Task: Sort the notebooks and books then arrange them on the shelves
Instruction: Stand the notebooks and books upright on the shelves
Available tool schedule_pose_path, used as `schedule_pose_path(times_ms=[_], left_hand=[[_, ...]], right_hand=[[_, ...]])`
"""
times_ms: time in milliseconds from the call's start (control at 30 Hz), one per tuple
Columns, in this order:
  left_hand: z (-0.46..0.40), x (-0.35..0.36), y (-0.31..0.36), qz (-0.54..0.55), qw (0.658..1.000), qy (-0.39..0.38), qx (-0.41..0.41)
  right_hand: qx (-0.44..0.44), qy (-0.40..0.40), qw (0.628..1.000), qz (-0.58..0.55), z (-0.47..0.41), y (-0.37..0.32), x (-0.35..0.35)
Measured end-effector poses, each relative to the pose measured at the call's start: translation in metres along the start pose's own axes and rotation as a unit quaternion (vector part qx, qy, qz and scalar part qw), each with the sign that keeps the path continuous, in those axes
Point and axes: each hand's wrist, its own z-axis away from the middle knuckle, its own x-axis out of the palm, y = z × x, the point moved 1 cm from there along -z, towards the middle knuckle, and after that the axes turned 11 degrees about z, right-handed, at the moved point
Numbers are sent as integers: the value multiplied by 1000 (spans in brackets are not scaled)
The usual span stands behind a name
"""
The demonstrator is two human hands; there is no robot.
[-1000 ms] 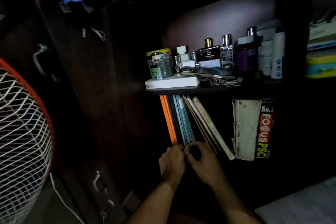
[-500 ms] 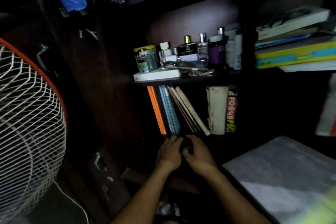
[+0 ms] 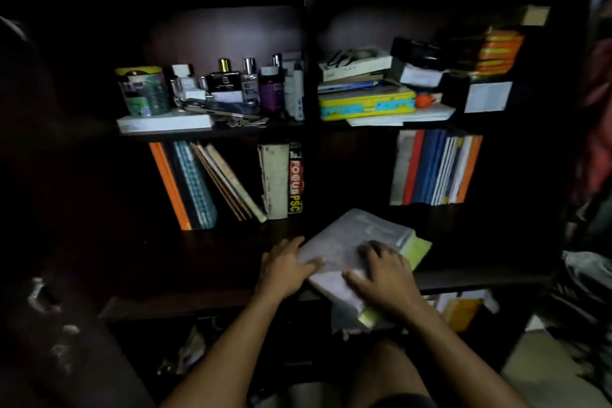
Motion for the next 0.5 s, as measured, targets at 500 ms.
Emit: schedule_pose_path(times_ms=[500], left_hand=[[54, -103, -41, 298, 952, 29, 60]], right_hand=[[-192, -127, 970, -73, -29, -68, -1]])
